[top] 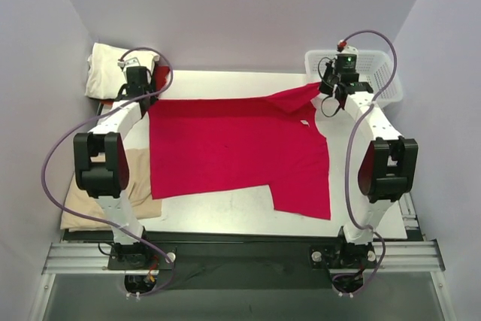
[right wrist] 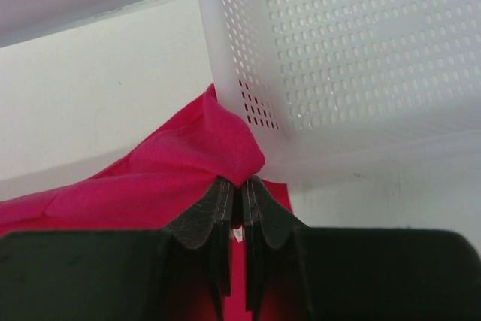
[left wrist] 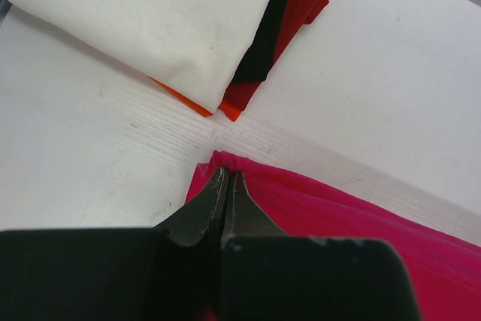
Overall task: Fold and stack the t-shirts
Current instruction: Fold the flattened tshirt in 1/3 of the way
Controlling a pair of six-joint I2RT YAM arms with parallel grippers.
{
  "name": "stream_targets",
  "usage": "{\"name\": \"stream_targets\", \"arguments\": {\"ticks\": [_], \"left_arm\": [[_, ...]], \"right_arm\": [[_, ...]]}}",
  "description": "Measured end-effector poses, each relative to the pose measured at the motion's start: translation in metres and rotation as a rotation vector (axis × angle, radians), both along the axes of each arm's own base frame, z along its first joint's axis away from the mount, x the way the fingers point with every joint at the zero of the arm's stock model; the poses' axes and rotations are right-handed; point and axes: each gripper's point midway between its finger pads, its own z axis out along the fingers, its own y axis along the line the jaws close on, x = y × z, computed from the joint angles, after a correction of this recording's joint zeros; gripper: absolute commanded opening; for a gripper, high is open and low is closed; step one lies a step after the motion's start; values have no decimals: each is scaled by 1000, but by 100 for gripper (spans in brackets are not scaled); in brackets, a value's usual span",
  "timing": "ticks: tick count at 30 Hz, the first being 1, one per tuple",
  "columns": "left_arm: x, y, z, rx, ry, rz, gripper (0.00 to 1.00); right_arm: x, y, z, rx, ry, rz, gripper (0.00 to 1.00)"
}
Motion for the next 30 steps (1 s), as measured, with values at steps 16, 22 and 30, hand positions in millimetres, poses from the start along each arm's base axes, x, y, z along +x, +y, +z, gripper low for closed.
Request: {"name": "stream_targets", "arguments": {"ticks": [16,22,30], "left_arm": [[-53,6,-33,-50,86,-16,0],[-66,1,-52,-77,132,-29,0],[-80,-3,-70,-94,179,-39,0]], "right_arm": [[-70,-21,-46,34,114,-86,0],[-85,-22,-61,40,151,-99,0],[-105,-23,-82,44,220,-116,0]]}}
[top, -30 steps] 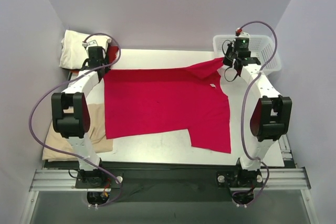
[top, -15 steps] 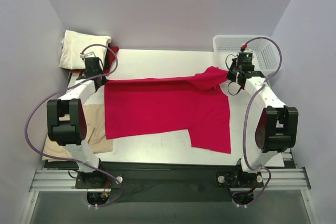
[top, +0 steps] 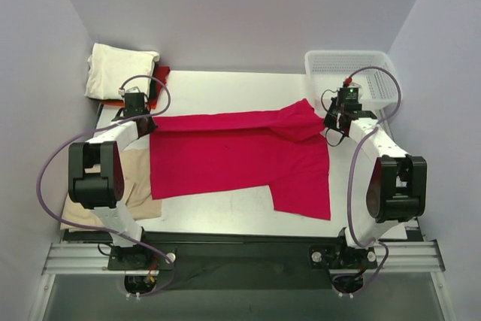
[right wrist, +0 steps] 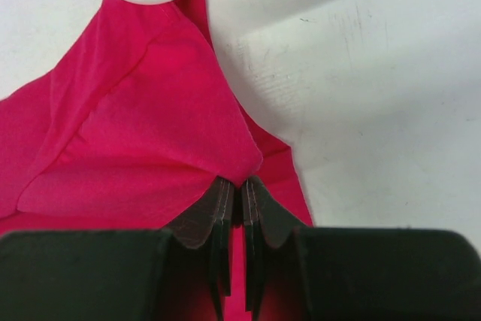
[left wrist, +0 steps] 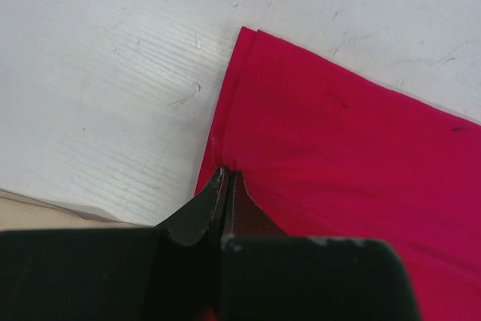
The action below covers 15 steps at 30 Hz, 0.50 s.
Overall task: Fold and stack the t-shirts
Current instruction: Fold the flattened tshirt in 1/3 of the way
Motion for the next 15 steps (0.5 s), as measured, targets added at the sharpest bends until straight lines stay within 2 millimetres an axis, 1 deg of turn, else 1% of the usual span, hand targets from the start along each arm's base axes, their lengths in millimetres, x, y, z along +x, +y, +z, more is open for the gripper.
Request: {"name": "stream_targets", "arguments": {"ticks": [6,7,8,9,10,11,12,13,14,15], "left_arm": [[-8,0,-7,-3,29,1,0],[-9,0,-8,-4,33,1,4],[-10,0,-9,-4,39,2,32],[-11,0,-10,-2,46,0,42],[-13,0,-11,-3,54,2,47],[-15,1,-12,-3,62,9,55],[-17,1,-13,-2,69,15,59],[-19,2,-14,-3,78,21,65],[-20,3,-15,-3,84,28,75],[-22,4,-16,-1,89,32,78]], "right_arm": [[-13,-1,-10,3,34,-10,0],[-15,-1,-12,4,40,-12,0],[-16,-1,-13,6,45,-15,3],[-18,-1,-14,7,52,-16,8],[-19,-1,-16,9,56,-20,21],[-20,0,-16,14,60,-26,24],[-21,-1,-17,12,63,-29,30],[-23,-2,-17,9,65,-33,39],[-24,-2,-17,7,66,-36,42],[-26,-3,-15,3,67,-41,44]]}}
